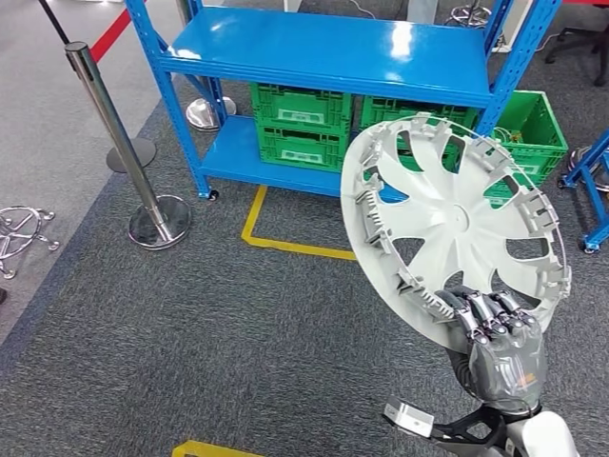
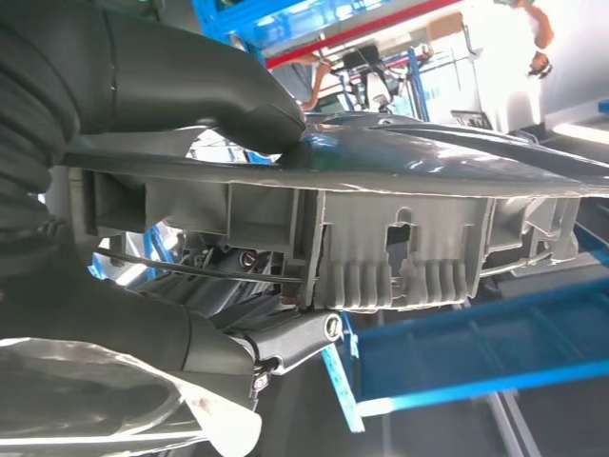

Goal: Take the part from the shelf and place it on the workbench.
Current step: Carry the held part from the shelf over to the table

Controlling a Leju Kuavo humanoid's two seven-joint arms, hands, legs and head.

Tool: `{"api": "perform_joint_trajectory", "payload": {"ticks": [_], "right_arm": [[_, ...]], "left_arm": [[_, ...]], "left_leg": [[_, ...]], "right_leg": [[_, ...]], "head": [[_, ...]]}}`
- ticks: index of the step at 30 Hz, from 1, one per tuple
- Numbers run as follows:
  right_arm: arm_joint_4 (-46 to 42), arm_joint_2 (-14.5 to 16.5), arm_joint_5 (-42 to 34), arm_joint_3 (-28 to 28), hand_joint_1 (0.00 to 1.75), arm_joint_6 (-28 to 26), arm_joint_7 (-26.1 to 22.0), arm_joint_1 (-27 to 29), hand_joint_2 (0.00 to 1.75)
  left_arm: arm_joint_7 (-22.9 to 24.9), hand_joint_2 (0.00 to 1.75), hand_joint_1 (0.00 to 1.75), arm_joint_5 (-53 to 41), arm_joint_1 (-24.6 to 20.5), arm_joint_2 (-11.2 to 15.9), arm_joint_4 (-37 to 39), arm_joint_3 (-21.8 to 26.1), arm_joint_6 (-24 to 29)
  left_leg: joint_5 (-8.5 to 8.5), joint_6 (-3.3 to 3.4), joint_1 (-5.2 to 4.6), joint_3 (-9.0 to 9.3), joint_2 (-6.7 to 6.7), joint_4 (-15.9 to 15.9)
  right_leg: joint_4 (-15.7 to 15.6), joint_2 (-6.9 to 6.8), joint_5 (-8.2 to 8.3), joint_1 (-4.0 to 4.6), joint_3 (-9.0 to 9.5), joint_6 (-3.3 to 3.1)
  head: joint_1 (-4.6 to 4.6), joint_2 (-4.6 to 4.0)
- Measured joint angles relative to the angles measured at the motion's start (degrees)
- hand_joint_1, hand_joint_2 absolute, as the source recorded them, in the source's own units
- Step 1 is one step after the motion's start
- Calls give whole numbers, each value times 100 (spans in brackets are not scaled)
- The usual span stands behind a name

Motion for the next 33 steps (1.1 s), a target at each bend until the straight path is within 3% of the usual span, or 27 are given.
{"api": "perform_joint_trajectory", "payload": {"ticks": [1, 2, 4, 6, 8, 9, 10, 11, 13, 15, 19, 21, 23, 25, 26, 27, 29, 30, 33], "right_arm": [[0, -9, 2, 12, 175, -1, 4, -8, 175], [-1, -16, 2, 23, 175, -1, 7, -15, 175], [-1, -30, 4, 41, 175, -2, 7, -22, 175], [0, -51, 5, 55, 175, -2, 6, -20, 175], [1, -67, 7, 75, 175, -2, 6, -20, 175], [2, -71, 8, 85, 175, -1, 6, -19, 175], [3, -73, 8, 95, 175, -1, 7, -18, 175], [4, -74, 12, 102, 175, 0, 7, -17, 175], [4, -74, 31, 114, 175, 0, 7, -25, 175], [2, -74, 52, 123, 175, -1, 5, -39, 175], [2, -74, 65, 133, 175, -2, 5, -44, 175], [2, -74, 67, 134, 175, -2, 6, -57, 175], [2, -74, 69, 134, 175, -2, 7, -70, 175], [3, -74, 74, 135, 175, -2, 7, -74, 175], [4, -74, 79, 136, 175, -2, 7, -75, 175], [4, -74, 83, 137, 175, -2, 7, -75, 175], [3, -74, 93, 138, 175, -2, 7, -81, 175], [2, -74, 99, 138, 175, -2, 7, -86, 175], [2, -74, 121, 145, 175, -2, 8, -98, 175]], "left_arm": [[3, 175, 0, -19, 1, -11, -25, 26, -22], [7, 175, 0, -39, 8, -23, -40, 54, -41], [13, 175, 0, -62, 30, -49, -56, 97, -64], [15, 175, 0, -73, 41, -76, -65, 120, -72], [15, 175, 0, -75, 49, -96, -67, 136, -74], [15, 175, 0, -75, 53, -104, -67, 147, -74], [15, 175, 0, -75, 57, -114, -67, 157, -75], [15, 175, 0, -77, 60, -125, -67, 164, -75], [16, 175, 0, -87, 66, -146, -77, 173, -76], [20, 175, 0, -112, 72, -156, -109, 189, -80], [77, 175, 0, -168, 107, -188, -191, 220, -121], [98, 175, 0, -192, 126, -199, -230, 242, -134], [104, 175, 0, -204, 134, -208, -251, 261, -148], [107, 175, 0, -220, 143, -221, -257, 269, -161], [109, 175, 0, -232, 148, -229, -262, 274, -166], [110, 175, 0, -242, 153, -237, -273, 283, -170], [111, 175, 0, -258, 157, -247, -302, 310, -175], [111, 175, 0, -262, 158, -251, -319, 325, -176], [113, 175, 0, -271, 176, -259, -348, 355, -180]], "left_leg": [[-76, 35, -21, 126, 1, -239], [-72, 65, -35, 139, 3, -344], [54, 138, -36, 38, 20, -371], [190, 201, -23, -96, 41, -391], [303, 223, -31, -253, 53, -380], [356, 219, -32, -331, 56, -367], [404, 211, -32, -405, 59, -349], [443, 200, -29, -473, 59, -322], [487, 168, -29, -581, 57, -240], [511, 122, -49, -668, 56, -139], [524, -4, -48, -770, 47, -37], [239, -77, -23, -912, 32, 303], [-187, -133, 8, -1167, 28, 1000], [-342, -149, 30, -1287, 28, 1448], [-263, -141, 34, -1217, 28, 1392], [-95, -120, 35, -1047, 27, 1122], [218, -46, 21, -634, 24, 371], [290, -8, 10, -491, 24, 84], [299, 67, -9, -442, 25, -140]], "right_leg": [[-4, -8, 59, -6, -22, 33], [-19, -16, 123, -17, -38, 68], [15, -5, 112, -43, -113, 133], [435, 30, -262, -61, -303, 185], [1200, 52, -765, -69, -521, 229], [1466, 53, -906, -70, -544, 247], [1525, 53, -943, -71, -458, 260], [1333, 52, -877, -74, -246, 266], [496, 50, -674, -83, 377, 267], [-83, 57, -609, -79, 747, 221], [-124, 53, -550, -76, 696, 61], [-132, 40, -491, -91, 651, -18], [-124, 35, -442, -83, 584, -50], [-109, 34, -401, -74, 515, -52], [-102, 36, -386, -70, 490, -48], [-97, 38, -373, -66, 474, -40], [-84, 41, -352, -51, 454, -14], [-77, 39, -336, -42, 434, 10], [-79, 30, -277, -37, 370, 110]], "head": [[2, 0], [1, 0], [0, 0], [15, 0], [27, 0], [26, 0], [26, 0], [27, 0], [28, 0], [25, 0], [24, 0], [16, 0], [11, 0], [11, 0], [11, 0], [10, 0], [12, 0], [11, 0], [16, 0]]}}
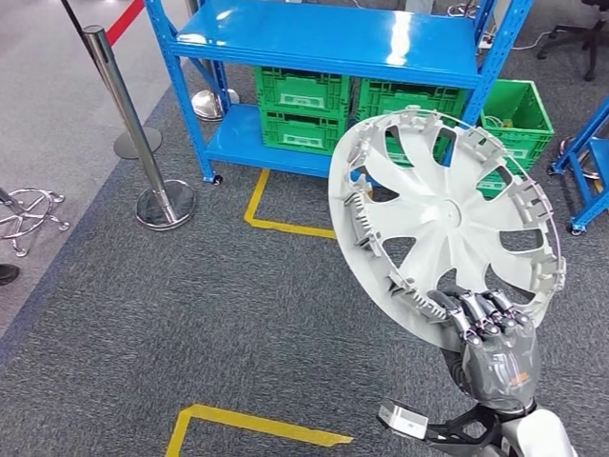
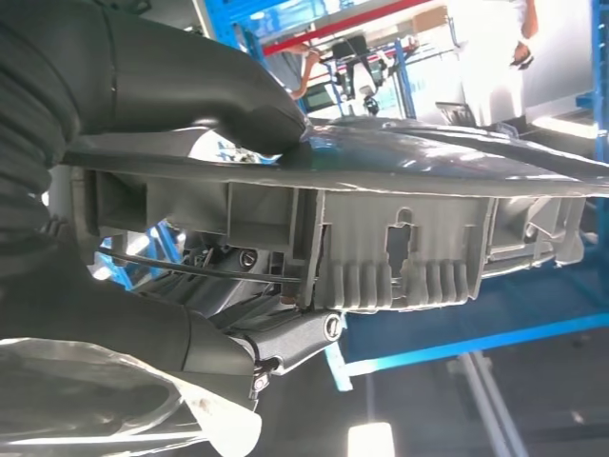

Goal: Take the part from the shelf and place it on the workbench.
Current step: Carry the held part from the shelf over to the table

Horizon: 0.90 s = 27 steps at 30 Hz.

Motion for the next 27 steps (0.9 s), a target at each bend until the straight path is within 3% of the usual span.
{"api": "perform_joint_trajectory", "payload": {"ticks": [2, 3, 5, 7, 8, 9, 11, 13, 15, 17, 20, 27], "right_arm": [[0, 0, 7, 6, 175, 0, 1, 1, 175], [0, 0, 12, 8, 175, 0, -1, -1, 175], [0, 0, 19, 19, 175, 0, -3, -2, 175], [3, 0, 24, 28, 175, 0, -4, 6, 175], [7, 0, 24, 31, 175, 0, -4, 10, 175], [10, 0, 24, 31, 175, 0, -4, 12, 175], [13, 0, 26, 32, 175, 0, -3, 1, 175], [10, 0, 32, 32, 175, -2, 1, -11, 175], [8, 0, 39, 33, 175, -3, 10, 4, 175], [9, 0, 43, 35, 175, -3, 22, 16, 175], [9, 0, 55, 35, 175, -4, 36, 6, 175], [9, 0, 211, 36, 175, -4, 74, 0, 175]], "left_arm": [[1, 175, 0, -1, 14, -16, -9, 5, -1], [1, 175, 0, -1, 15, -26, -14, 5, -2], [1, 175, 0, -1, 16, -38, -22, 6, -4], [1, 175, 0, -1, 17, -43, -22, 6, -5], [1, 175, 0, -1, 17, -45, -22, 6, -5], [1, 175, 0, -1, 17, -48, -22, 6, -6], [3, 175, 0, -6, 17, -58, -25, 9, -9], [4, 175, 0, -25, 18, -63, -33, 20, -19], [8, 175, 0, -45, 22, -70, -40, 36, -32], [13, 175, 0, -54, 29, -78, -43, 50, -40], [27, 175, 0, -70, 37, -79, -61, 81, -53], [64, 175, 0, -165, 56, -93, -109, 149, -115]], "left_leg": [[64, 56, 19, -20, 9, -54], [95, 84, 31, -34, 14, -79], [127, 116, 27, -77, 23, -82], [146, 125, 18, -113, 28, -73], [152, 123, 16, -123, 28, -66], [155, 119, 17, -126, 26, -55], [141, 92, 4, -139, 23, -9], [127, 47, -20, -188, 19, 57], [137, 67, -37, -240, 17, 96], [161, 127, -40, -258, 16, 97], [188, 149, -33, -259, 15, 76], [212, 54, -8, -273, 12, 61]], "right_leg": [[111, 9, -100, -7, -83, 62], [317, 17, -248, -12, -183, 87], [1035, 29, -653, -24, -495, 127], [1602, 29, -844, -29, -711, 154], [1589, 29, -778, -31, -674, 162], [1355, 28, -621, -34, -528, 164], [555, 23, -290, -37, -84, 155], [69, 29, -195, -39, 175, 107], [7, 40, -207, -39, 184, 60], [5, 40, -191, -32, 160, 45], [6, 34, -184, -17, 155, 27], [7, 23, -167, 7, 145, -13]], "head": [[9, 0], [17, 0], [25, 0], [22, 0], [23, 0], [23, 0], [25, 0], [18, 0], [9, 0], [10, 0], [10, 0], [13, 0]]}}
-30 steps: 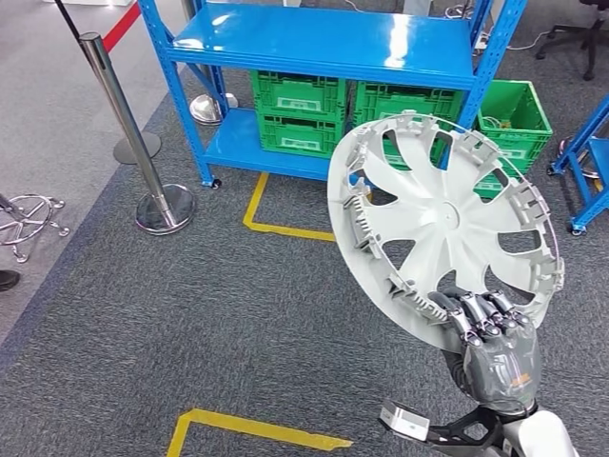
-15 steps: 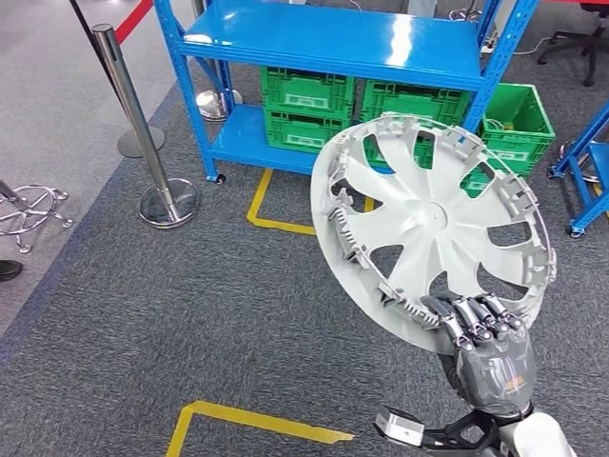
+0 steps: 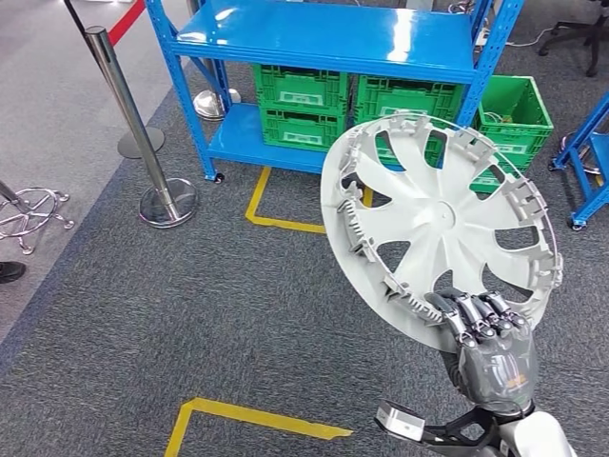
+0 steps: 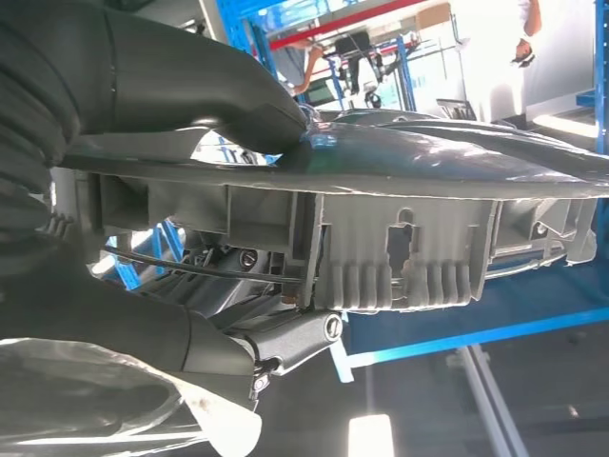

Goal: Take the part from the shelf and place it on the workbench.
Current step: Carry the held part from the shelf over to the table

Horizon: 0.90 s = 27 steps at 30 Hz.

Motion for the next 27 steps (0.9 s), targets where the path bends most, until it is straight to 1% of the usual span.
{"api": "perform_joint_trajectory", "payload": {"ticks": [1, 2, 3, 4, 5, 6, 7, 8, 9, 10, 11, 12, 13, 14, 15, 16, 17, 18, 19, 20, 21, 22, 23, 24, 25, 26, 27], "right_arm": [[0, 0, 24, 0, 175, 0, 7, -2, 175], [-3, 0, 49, 0, 175, 0, 15, -4, 175], [-8, -1, 72, -1, 175, 0, 23, -5, 175], [-13, -1, 94, -1, 175, -1, 30, -6, 175], [-19, -1, 113, -1, 175, -1, 36, -10, 175], [-21, -1, 130, -2, 175, -2, 39, -16, 175], [-21, -1, 149, -3, 175, -2, 41, -20, 175], [-21, -1, 162, -3, 175, -2, 41, -20, 175], [-20, -2, 170, -3, 175, -2, 41, -16, 175], [-17, -2, 175, -3, 175, -2, 41, -10, 175], [-15, -2, 173, -2, 175, -2, 43, -6, 175], [-13, -2, 172, -2, 175, -2, 43, -4, 175], [-9, -2, 170, -2, 175, -2, 44, -8, 175], [-9, -1, 168, -2, 175, -3, 44, -11, 175], [-9, -1, 166, -2, 175, -5, 43, -11, 175], [-8, 0, 163, -1, 175, -6, 43, -11, 175], [-10, 0, 160, -1, 175, -7, 42, -7, 175], [-9, 0, 157, -1, 175, -7, 42, -3, 175], [-9, 0, 155, 0, 175, -7, 42, -3, 175], [-10, 0, 154, 0, 175, -7, 42, -3, 175], [-11, 0, 153, 0, 175, -7, 42, -3, 175], [-11, 0, 152, 0, 175, -7, 42, -2, 175], [-11, 0, 151, 0, 175, -8, 42, 0, 175], [-11, 0, 150, 0, 175, -7, 42, 3, 175], [-11, 0, 149, 0, 175, -7, 42, 3, 175], [-11, 0, 149, 0, 175, -7, 42, 2, 175], [-11, 0, 150, 0, 175, -7, 42, 0, 175]], "left_arm": [[4, 175, 0, -17, 3, -4, -8, 14, -12], [8, 175, 0, -32, 7, -9, -18, 28, -23], [11, 175, 0, -50, 11, -19, -30, 44, -37], [12, 175, 0, -71, 14, -30, -42, 60, -51], [14, 175, 0, -90, 17, -40, -54, 76, -63], [16, 175, 0, -105, 19, -54, -62, 88, -78], [19, 175, 0, -117, 22, -63, -68, 101, -88], [21, 175, 0, -124, 24, -73, -71, 111, -93], [23, 175, 0, -126, 27, -83, -71, 121, -98], [24, 175, 0, -130, 29, -91, -71, 132, -103], [26, 175, 0, -134, 29, -100, -71, 140, -110], [27, 175, 0, -140, 29, -109, -71, 148, -118], [28, 175, 0, -149, 27, -115, -72, 160, -126], [28, 175, 0, -161, 26, -117, -76, 178, -131], [28, 175, 0, -175, 28, -122, -81, 198, -137], [28, 175, 0, -193, 33, -126, -86, 219, -146], [28, 175, 0, -212, 43, -132, -90, 235, -156], [28, 175, 0, -226, 54, -140, -91, 249, -164], [28, 175, 0, -235, 62, -143, -91, 262, -170], [28, 175, 0, -240, 62, -145, -92, 274, -172], [28, 175, 0, -241, 55, -146, -94, 284, -173], [28, 175, 0, -243, 46, -149, -96, 288, -175], [28, 175, 0, -244, 38, -153, -98, 291, -178], [28, 175, 0, -246, 36, -158, -99, 292, -180], [28, 175, 0, -246, 40, -163, -99, 293, -182], [28, 175, 0, -246, 44, -166, -99, 296, -183], [28, 175, 0, -247, 47, -167, -101, 298, -182]], "left_leg": [[-2, 9, -7, -7, -3, 4], [11, 37, -17, -7, -9, -22], [52, 58, -5, 19, -17, -95], [108, 80, 13, 55, -33, -199], [169, 88, 38, 86, -49, -299], [217, 81, 65, 104, -67, -366], [238, 81, 71, 93, -91, -386], [251, 70, 79, 75, -118, -382], [256, 58, 86, 59, -152, -374], [260, 38, 99, 46, -198, -360], [257, 9, 121, 31, -254, -332], [245, -32, 147, 11, -312, -286], [219, -87, 163, -28, -375, -212], [190, -141, 172, -79, -432, -119], [169, -187, 172, -132, -483, -43], [162, -224, 168, -180, -532, 10], [172, -249, 174, -213, -579, 35], [180, -269, 183, -234, -616, 39], [146, -286, 185, -267, -581, 90], [39, -302, 183, -343, -486, 247], [-131, -313, 179, -464, -355, 521], [-343, -320, 170, -630, -213, 905], [-538, -322, 169, -809, -130, 1323], [-654, -315, 168, -935, -93, 1637], [-668, -294, 163, -973, -79, 1771], [-571, -257, 150, -895, -65, 1664], [-396, -202, 124, -716, -27, 1349]], "right_leg": [[-13, -10, 13, -12, 2, 14], [-37, -23, 30, -19, 11, 37], [-49, -38, 33, -26, 10, 53], [-16, -37, -15, -19, -15, 65], [115, -30, -127, -11, -82, 79], [377, -16, -302, -14, -208, 93], [727, 0, -503, -22, -366, 124], [1096, 7, -670, -42, -526, 159], [1360, 11, -753, -68, -635, 196], [1423, 12, -720, -96, -651, 234], [1254, 22, -578, -129, -555, 273], [898, 58, -373, -167, -364, 316], [513, 172, -234, -202, -161, 366], [215, 268, -150, -226, -10, 362], [60, 337, -139, -237, 72, 330], [43, 370, -181, -229, 89, 273], [76, 309, -178, -220, 83, 195], [102, 246, -173, -220, 84, 151], [115, 188, -161, -220, 84, 118], [119, 120, -149, -219, 75, 90], [118, 50, -140, -213, 65, 68], [118, -20, -138, -196, 55, 53], [118, -95, -138, -176, 45, 44], [119, -168, -140, -156, 38, 36], [119, -239, -144, -135, 35, 29], [119, -310, -149, -114, 38, 22], [119, -376, -155, -95, 48, 16]], "head": [[-4, 0], [-5, 0], [-7, 1], [-3, 1], [9, 1], [21, 1], [33, 1], [36, 1], [38, 0], [36, 0], [37, 0], [38, 0], [45, 0], [53, 1], [53, 1], [50, 1], [43, 1], [34, 1], [26, 1], [15, 0], [1, 0], [-10, 0], [-16, 0], [-16, 0], [-16, 0], [-16, 0], [-16, 0]]}}
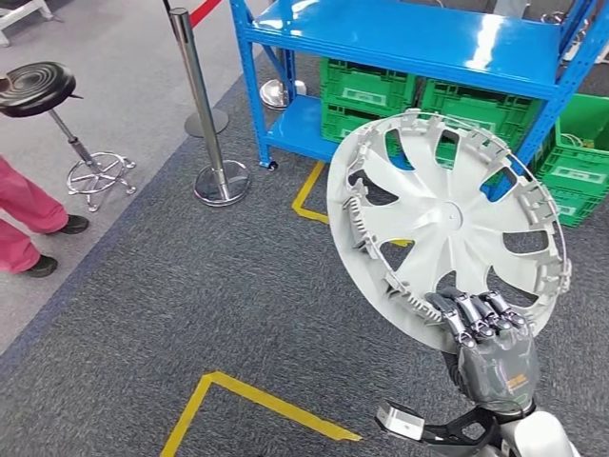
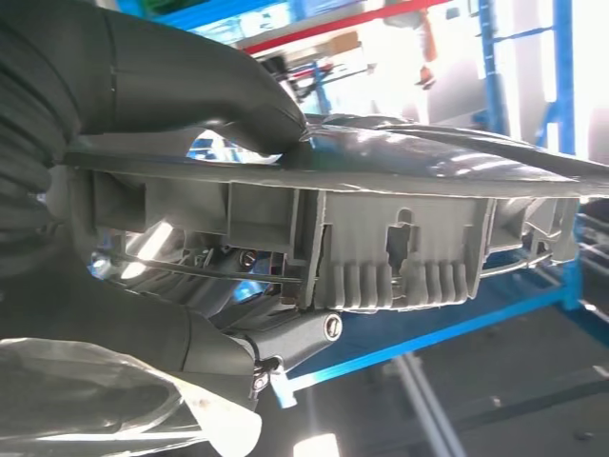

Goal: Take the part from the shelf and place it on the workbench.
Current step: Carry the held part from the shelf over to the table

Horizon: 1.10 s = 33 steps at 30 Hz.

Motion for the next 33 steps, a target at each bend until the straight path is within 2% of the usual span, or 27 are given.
{"api": "perform_joint_trajectory", "payload": {"ticks": [2, 3, 4, 6, 7, 8, 9, 10, 11, 12, 13, 14, 15, 17, 18, 19, 20, 21, 22, 24, 26, 27, 28, 29, 30, 31, 33], "right_arm": [[-1, 0, 2, 0, 175, -1, 0, -2, 175], [-1, 0, 3, 0, 175, -1, 0, -3, 175], [-1, 0, 5, 0, 175, -1, 0, -5, 175], [-1, 0, 9, 0, 175, -1, 0, -10, 175], [-1, 1, 11, 2, 175, -1, 0, -16, 175], [-2, 1, 10, 2, 175, -2, -2, -17, 175], [-3, 1, 11, -1, 175, -2, -6, -16, 175], [-3, 1, 15, -3, 175, -3, -14, -15, 175], [-3, 1, 16, -7, 175, -4, -22, -10, 175], [-2, 1, 21, -9, 175, -4, -34, -6, 175], [-1, 2, 24, -9, 175, -4, -43, -4, 175], [0, 2, 24, -9, 175, -4, -51, -3, 175], [1, 2, 26, -10, 175, -4, -60, -2, 175], [1, 2, 33, -10, 175, -4, -73, -15, 175], [-1, 3, 39, -10, 175, -5, -79, -24, 175], [-3, 3, 49, -9, 175, -6, -86, -32, 175], [-4, 4, 58, -9, 175, -7, -90, -37, 175], [-6, 4, 66, -8, 175, -7, -91, -42, 175], [-5, 8, 75, -7, 175, -7, -91, -49, 175], [-4, 16, 86, -5, 175, -7, -88, -61, 175], [-3, 24, 103, -4, 175, -7, -84, -67, 175], [-1, 27, 111, -4, 175, -7, -78, -69, 175], [2, 32, 118, -4, 175, -7, -71, -70, 175], [4, 38, 121, -4, 175, -7, -66, -72, 175], [6, 45, 123, -3, 175, -7, -61, -74, 175], [7, 53, 125, -2, 175, -7, -60, -78, 175], [7, 64, 137, -1, 175, -7, -48, -88, 175]], "left_arm": [[0, 175, 0, -8, -6, 2, -13, 14, -1], [-1, 175, 0, -12, -12, 2, -21, 21, -1], [-1, 175, 0, -16, -13, 2, -29, 31, -2], [-2, 175, 0, -17, 2, 1, -34, 50, -3], [-2, 175, 0, -22, 14, -4, -35, 60, -4], [-2, 175, 0, -32, 15, -8, -37, 67, -8], [-2, 175, 0, -45, 6, -13, -40, 73, -16], [-1, 175, 0, -60, -6, -18, -43, 75, -27], [-1, 175, 0, -78, -18, -19, -46, 78, -39], [0, 175, 0, -93, -22, -23, -47, 83, -54], [1, 175, 0, -108, -21, -28, -49, 92, -68], [1, 175, 0, -125, -18, -35, -49, 106, -83], [1, 175, 0, -141, -16, -44, -49, 124, -98], [0, 175, 0, -178, -20, -62, -49, 164, -128], [-3, 175, 0, -198, -25, -69, -49, 187, -145], [-5, 175, 0, -212, -27, -75, -49, 212, -161], [-8, 175, 0, -226, -25, -84, -49, 238, -178], [-10, 175, 0, -235, -18, -92, -49, 263, -190], [-11, 175, 0, -242, -6, -102, -49, 285, -198], [-15, 175, 0, -252, -4, -111, -49, 327, -208], [-19, 175, 0, -260, -27, -112, -49, 372, -220], [-19, 175, 0, -267, -35, -114, -49, 393, -233], [-20, 175, 0, -275, -34, -117, -49, 407, -247], [-20, 175, 0, -284, -28, -122, -49, 419, -260], [-20, 175, 0, -287, -21, -128, -49, 433, -267], [-21, 175, 0, -292, -18, -131, -49, 447, -270], [-32, 175, 0, -326, -30, -137, -50, 489, -295]], "left_leg": [[278, 149, -105, 419, 282, -785], [330, 201, -155, 539, 407, -1033], [328, 232, -195, 582, 490, -1151], [339, 245, -204, 570, 386, -1205], [361, 259, -189, 579, 313, -1244], [388, 280, -171, 591, 239, -1283], [413, 303, -151, 604, 164, -1318], [423, 317, -144, 599, 90, -1327], [427, 330, -144, 592, 11, -1325], [427, 335, -146, 588, -71, -1323], [427, 336, -149, 588, -155, -1320], [428, 336, -150, 592, -239, -1314], [427, 334, -150, 598, -322, -1305], [415, 307, -152, 591, -480, -1263], [414, 282, -150, 565, -553, -1234], [420, 248, -142, 529, -618, -1212], [436, 211, -132, 491, -681, -1200], [455, 177, -122, 464, -747, -1197], [448, 143, -125, 443, -749, -1179], [281, 73, -141, 311, -526, -918], [-51, 4, -115, -8, -201, -261], [-178, -26, -89, -184, -123, 90], [-218, -49, -62, -297, -79, 315], [-150, -65, -39, -310, -52, 337], [12, -71, -23, -210, -22, 138], [226, -61, -18, -14, 43, -236], [450, -10, -68, 351, 256, -924]], "right_leg": [[0, -127, -19, 33, 17, 2], [2, -186, -28, 45, 19, 11], [1, -251, -36, 53, 18, 24], [-19, -389, -51, 62, 36, 66], [-4, -352, -89, 56, 37, 89], [89, -229, -172, 47, 3, 108], [294, -49, -306, 39, -90, 123], [617, 160, -478, 29, -240, 128], [1003, 289, -648, 28, -428, 131], [1330, 351, -754, 31, -597, 136], [1504, 379, -761, 34, -700, 138], [1464, 392, -652, 36, -703, 139], [1204, 414, -446, 34, -600, 136], [453, 636, -65, 13, -273, 112], [182, 757, 18, 2, -139, 98], [41, 851, 30, -2, -68, 84], [13, 866, 8, 3, -46, 73], [-6, 809, 12, 1, -31, 52], [-29, 736, 26, -7, -21, 27], [-84, 567, 46, -37, 22, -42], [-101, 392, 36, -37, 53, -85], [-100, 306, 25, -35, 60, -89], [-99, 225, 13, -34, 68, -89], [-99, 148, -1, -35, 80, -82], [-98, 76, -19, -36, 99, -66], [-99, 9, -40, -38, 127, -45], [-101, -110, -90, -22, 149, 18]], "head": [[4, 0], [5, 0], [4, 0], [1, 0], [4, 0], [9, 0], [19, 0], [30, 0], [35, 0], [40, 0], [42, 0], [41, 0], [42, 0], [41, 0], [37, 1], [36, 1], [33, 1], [33, 1], [32, 1], [-27, 1], [-84, 0], [-85, 0], [-85, 0], [-83, 0], [-85, 0], [-85, 0], [-87, 0]]}}
